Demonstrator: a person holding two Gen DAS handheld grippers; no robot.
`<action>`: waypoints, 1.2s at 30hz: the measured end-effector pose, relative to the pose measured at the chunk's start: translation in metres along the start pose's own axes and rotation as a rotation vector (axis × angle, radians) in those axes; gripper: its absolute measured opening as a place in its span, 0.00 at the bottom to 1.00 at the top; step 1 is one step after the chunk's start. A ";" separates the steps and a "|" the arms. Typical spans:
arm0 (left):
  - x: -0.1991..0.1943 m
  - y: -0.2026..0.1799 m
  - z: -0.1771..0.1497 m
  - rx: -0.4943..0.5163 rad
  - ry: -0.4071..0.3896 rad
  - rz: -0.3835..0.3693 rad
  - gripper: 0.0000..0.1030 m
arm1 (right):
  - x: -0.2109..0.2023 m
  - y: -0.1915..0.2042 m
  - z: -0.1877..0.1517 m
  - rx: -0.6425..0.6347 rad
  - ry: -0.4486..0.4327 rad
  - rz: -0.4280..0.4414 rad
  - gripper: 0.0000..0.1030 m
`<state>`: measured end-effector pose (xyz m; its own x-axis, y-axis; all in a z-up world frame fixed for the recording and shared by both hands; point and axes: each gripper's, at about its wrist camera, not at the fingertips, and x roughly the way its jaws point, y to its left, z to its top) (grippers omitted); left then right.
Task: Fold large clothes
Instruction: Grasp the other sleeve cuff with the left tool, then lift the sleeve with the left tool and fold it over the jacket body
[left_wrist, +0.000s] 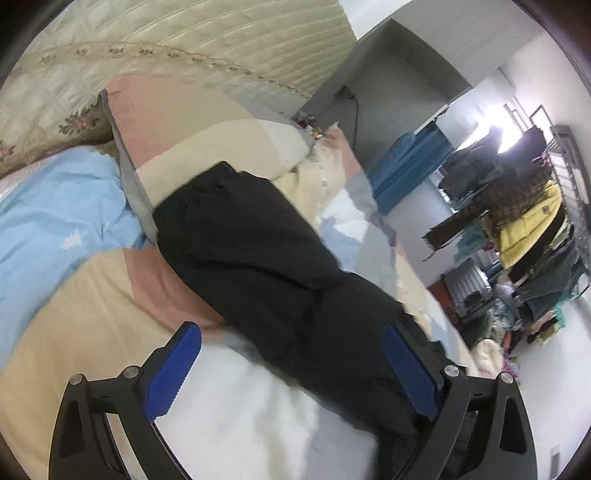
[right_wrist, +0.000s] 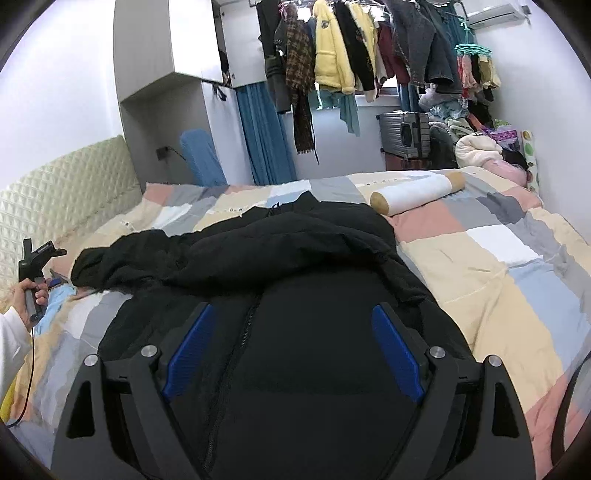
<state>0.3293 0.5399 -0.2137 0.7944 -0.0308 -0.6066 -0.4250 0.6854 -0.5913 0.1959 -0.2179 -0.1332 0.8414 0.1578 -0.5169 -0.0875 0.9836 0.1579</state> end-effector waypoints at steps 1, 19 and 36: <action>0.010 0.006 0.004 0.011 0.011 0.002 0.94 | 0.001 0.003 0.002 0.002 0.004 0.001 0.84; 0.104 0.061 0.027 0.012 -0.021 -0.054 0.75 | 0.044 0.060 0.013 -0.056 0.101 0.028 0.84; 0.027 -0.047 0.041 0.185 -0.118 0.086 0.05 | 0.031 0.040 0.014 -0.035 0.091 0.038 0.85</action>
<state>0.3888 0.5368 -0.1805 0.8083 0.1113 -0.5782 -0.4153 0.8038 -0.4259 0.2258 -0.1746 -0.1310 0.7850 0.2011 -0.5860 -0.1385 0.9789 0.1505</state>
